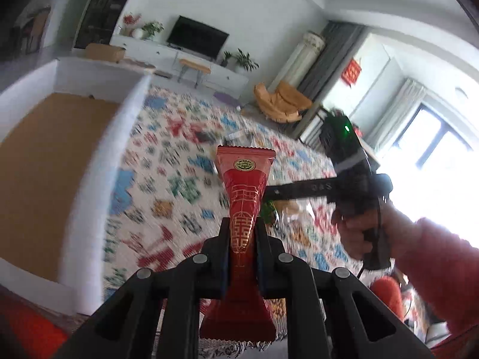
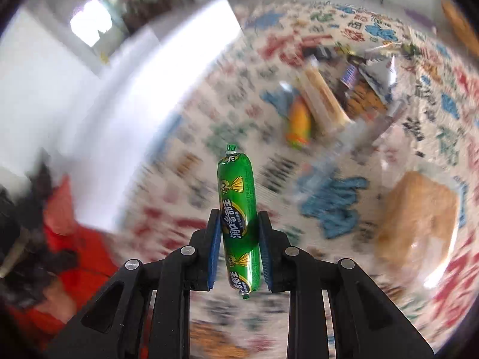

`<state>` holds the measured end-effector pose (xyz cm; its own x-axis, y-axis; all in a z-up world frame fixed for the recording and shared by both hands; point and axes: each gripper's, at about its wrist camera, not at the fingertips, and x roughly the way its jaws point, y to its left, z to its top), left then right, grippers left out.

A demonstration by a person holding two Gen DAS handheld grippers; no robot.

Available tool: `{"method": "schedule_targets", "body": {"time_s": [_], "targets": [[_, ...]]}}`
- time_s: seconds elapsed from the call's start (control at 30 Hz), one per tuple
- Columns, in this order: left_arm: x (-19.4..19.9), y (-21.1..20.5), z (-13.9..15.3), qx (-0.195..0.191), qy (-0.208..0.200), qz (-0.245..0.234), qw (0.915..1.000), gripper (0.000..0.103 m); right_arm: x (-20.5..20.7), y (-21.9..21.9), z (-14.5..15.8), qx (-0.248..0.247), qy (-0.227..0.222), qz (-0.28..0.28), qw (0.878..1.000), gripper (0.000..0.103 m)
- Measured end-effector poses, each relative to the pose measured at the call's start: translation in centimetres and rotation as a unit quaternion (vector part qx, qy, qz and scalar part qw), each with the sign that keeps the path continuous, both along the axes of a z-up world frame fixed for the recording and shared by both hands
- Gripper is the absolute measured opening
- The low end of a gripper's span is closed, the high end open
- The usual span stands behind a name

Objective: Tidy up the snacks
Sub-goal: 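Carry both snacks over the white box and open both tools to drop them, then swing both open tools back over the blanket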

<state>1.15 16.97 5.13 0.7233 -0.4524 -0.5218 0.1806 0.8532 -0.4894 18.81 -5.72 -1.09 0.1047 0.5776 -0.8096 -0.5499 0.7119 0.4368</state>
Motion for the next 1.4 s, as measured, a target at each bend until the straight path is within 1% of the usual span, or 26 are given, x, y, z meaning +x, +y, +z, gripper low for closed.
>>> {"method": "schedule_targets", "body": {"time_s": [0.07,0.13,0.2,0.23,0.27,0.3,0.33,0.4,0.43,0.47,0.57,0.63,0.67,0.77,0.83,0.9,0.97,1.03,1.1,1.17,1.2,1.23,1.27,1.3,1.33,1.4], "targets": [[-0.4,3.0,2.5,0.009,-0.013,0.036,0.9992,0.013,0.0,2.0,2.8,0.058,0.011,0.002,0.998,0.025],[-0.5,6.4,4.6,0.027,-0.019,0.075,0.9966,0.014,-0.8,4.5,5.9,0.113,0.010,0.016,0.993,0.025],[-0.3,9.9,6.1,0.071,-0.017,0.125,0.9894,0.014,-1.7,7.9,8.9,0.160,0.000,0.034,0.986,0.025],[-0.1,11.1,6.4,0.084,-0.013,0.140,0.9865,0.014,-2.3,9.9,10.3,0.182,-0.004,0.043,0.982,0.025],[0.3,12.7,6.5,0.101,-0.006,0.161,0.9818,0.014,-2.6,11.8,11.3,0.195,-0.006,0.049,0.980,0.025],[0.6,13.8,6.4,0.115,0.001,0.178,0.9773,0.018,-2.8,13.7,12.1,0.202,-0.010,0.053,0.978,0.025],[1.2,15.4,5.7,0.138,0.022,0.201,0.9696,0.024,-3.1,15.8,12.8,0.207,-0.012,0.056,0.977,0.026],[1.9,17.4,4.1,0.159,0.065,0.232,0.9574,0.085,-3.6,18.4,13.5,0.206,-0.014,0.051,0.977,0.035],[1.6,18.6,2.9,0.157,0.081,0.255,0.9507,0.089,-3.9,18.9,13.6,0.203,-0.016,0.045,0.978,0.059],[1.1,19.0,2.4,0.152,0.081,0.264,0.9491,0.089,-4.2,19.0,13.7,0.201,-0.020,0.036,0.979,0.077],[-0.7,19.0,1.2,0.152,0.077,0.266,0.9489,0.090,-5.5,16.5,13.8,0.213,-0.037,0.024,0.976,0.077],[-1.5,17.7,1.1,0.160,0.065,0.262,0.9495,0.090,-5.2,13.9,13.1,0.194,-0.062,0.009,0.979,0.077],[-1.8,16.8,1.3,0.160,0.057,0.254,0.9520,0.090,-5.0,11.9,12.3,0.172,-0.081,-0.008,0.982,0.077],[-1.8,12.8,2.3,0.156,0.032,0.206,0.9655,0.091,-3.6,5.3,8.6,0.098,-0.116,-0.067,0.986,0.077],[-1.4,8.6,3.1,0.161,0.017,0.161,0.9737,0.093,-2.7,0.1,5.5,0.030,-0.128,-0.113,0.985,0.077],[-1.0,4.4,3.8,0.167,0.004,0.108,0.9800,0.098,-2.8,-4.8,2.5,-0.043,-0.128,-0.149,0.980,0.077],[0.0,-0.6,4.1,0.173,-0.005,0.039,0.9841,0.099,-3.4,-9.4,-0.5,-0.089,-0.098,-0.163,0.978,0.077],[1.2,-4.8,3.5,0.180,-0.002,-0.018,0.9835,0.101,-4.3,-12.7,-2.5,-0.115,-0.073,-0.159,0.978,0.077],[2.9,-8.6,1.5,0.182,0.021,-0.056,0.9816,0.102,-5.1,-14.3,-3.7,-0.150,-0.063,-0.146,0.976,0.077],[4.7,-11.8,-2.5,0.184,0.072,-0.081,0.9770,0.102,-4.4,-14.2,-4.9,-0.178,-0.054,-0.127,0.974,0.077],[5.9,-13.1,-4.5,0.192,0.102,-0.083,0.9726,0.101,-3.8,-13.6,-5.3,-0.188,-0.056,-0.111,0.974,0.077],[7.2,-14.2,-6.7,0.204,0.134,-0.082,0.9663,0.101,-3.3,-12.8,-5.3,-0.199,-0.074,-0.100,0.972,0.077],[8.0,-14.6,-7.7,0.210,0.147,-0.080,0.9633,0.101,-2.4,-11.9,-5.2,-0.205,-0.101,-0.094,0.969,0.073],[8.6,-15.1,-8.6,0.216,0.152,-0.075,0.9617,0.101,-1.0,-11.3,-4.7,-0.205,-0.129,-0.107,0.964,0.073],[9.5,-15.1,-9.1,0.223,0.152,-0.062,0.9609,0.101,0.4,-11.3,-4.5,-0.199,-0.145,-0.133,0.960,0.073],[11.3,-14.7,-9.5,0.244,0.136,-0.030,0.9597,0.101,3.1,-12.3,-3.4,-0.178,-0.167,-0.214,0.946,0.074]]}}
